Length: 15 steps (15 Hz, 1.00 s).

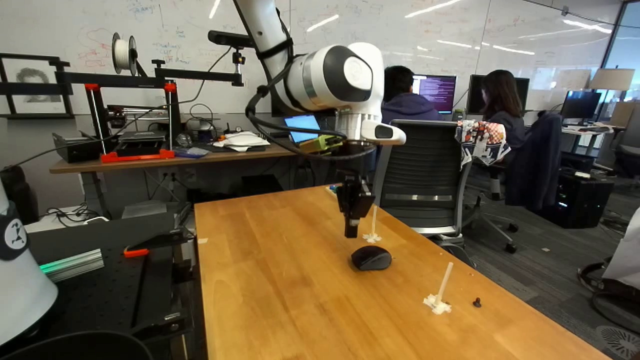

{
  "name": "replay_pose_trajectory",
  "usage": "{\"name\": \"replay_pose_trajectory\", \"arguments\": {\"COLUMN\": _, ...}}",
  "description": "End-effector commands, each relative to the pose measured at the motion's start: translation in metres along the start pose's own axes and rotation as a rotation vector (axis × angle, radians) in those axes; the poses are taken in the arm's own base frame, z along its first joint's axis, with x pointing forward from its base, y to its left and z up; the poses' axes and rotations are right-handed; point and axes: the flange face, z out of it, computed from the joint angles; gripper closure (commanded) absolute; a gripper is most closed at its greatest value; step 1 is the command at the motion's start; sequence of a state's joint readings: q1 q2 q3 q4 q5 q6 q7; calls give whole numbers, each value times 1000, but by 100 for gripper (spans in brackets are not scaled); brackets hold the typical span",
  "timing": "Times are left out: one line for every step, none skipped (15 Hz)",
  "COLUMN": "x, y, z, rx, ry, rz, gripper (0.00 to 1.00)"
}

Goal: Click the button on the mouse.

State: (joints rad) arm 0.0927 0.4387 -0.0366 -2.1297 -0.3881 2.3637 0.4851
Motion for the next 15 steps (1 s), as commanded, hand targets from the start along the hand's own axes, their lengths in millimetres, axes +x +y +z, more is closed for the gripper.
{"name": "replay_pose_trajectory", "arguments": {"x": 37, "y": -31, "z": 20, "rx": -60, "ry": 13, "rz": -6, "gripper": 100}}
{"name": "replay_pose_trajectory", "arguments": {"x": 44, "y": -39, "z": 26, "rx": -72, "ry": 8, "rz": -13, "gripper": 100}}
{"name": "replay_pose_trajectory", "arguments": {"x": 50, "y": -45, "z": 31, "rx": -79, "ry": 8, "rz": -18, "gripper": 100}}
{"name": "replay_pose_trajectory", "arguments": {"x": 57, "y": -50, "z": 36, "rx": -87, "ry": 11, "rz": -22, "gripper": 100}}
{"name": "replay_pose_trajectory", "arguments": {"x": 63, "y": -56, "z": 40, "rx": -94, "ry": 9, "rz": -28, "gripper": 100}}
{"name": "replay_pose_trajectory", "arguments": {"x": 68, "y": -62, "z": 44, "rx": -102, "ry": 10, "rz": -32, "gripper": 100}}
{"name": "replay_pose_trajectory", "arguments": {"x": 73, "y": -67, "z": 47, "rx": -108, "ry": 12, "rz": -36, "gripper": 100}}
{"name": "replay_pose_trajectory", "arguments": {"x": 77, "y": -71, "z": 50, "rx": -111, "ry": 9, "rz": -40, "gripper": 100}}
{"name": "replay_pose_trajectory", "arguments": {"x": 81, "y": -75, "z": 52, "rx": -115, "ry": 9, "rz": -41, "gripper": 100}}
{"name": "replay_pose_trajectory", "arguments": {"x": 85, "y": -79, "z": 54, "rx": -118, "ry": 9, "rz": -45, "gripper": 100}}
{"name": "replay_pose_trajectory", "arguments": {"x": 88, "y": -84, "z": 57, "rx": -123, "ry": 9, "rz": -50, "gripper": 100}}
{"name": "replay_pose_trajectory", "arguments": {"x": 90, "y": -88, "z": 59, "rx": -126, "ry": 7, "rz": -53, "gripper": 100}}
{"name": "replay_pose_trajectory", "arguments": {"x": 92, "y": -92, "z": 61, "rx": -128, "ry": 3, "rz": -55, "gripper": 100}}
{"name": "replay_pose_trajectory", "arguments": {"x": 94, "y": -96, "z": 63, "rx": -129, "ry": 1, "rz": -56, "gripper": 100}}
{"name": "replay_pose_trajectory", "arguments": {"x": 96, "y": -99, "z": 65, "rx": -130, "ry": -3, "rz": -58, "gripper": 100}}
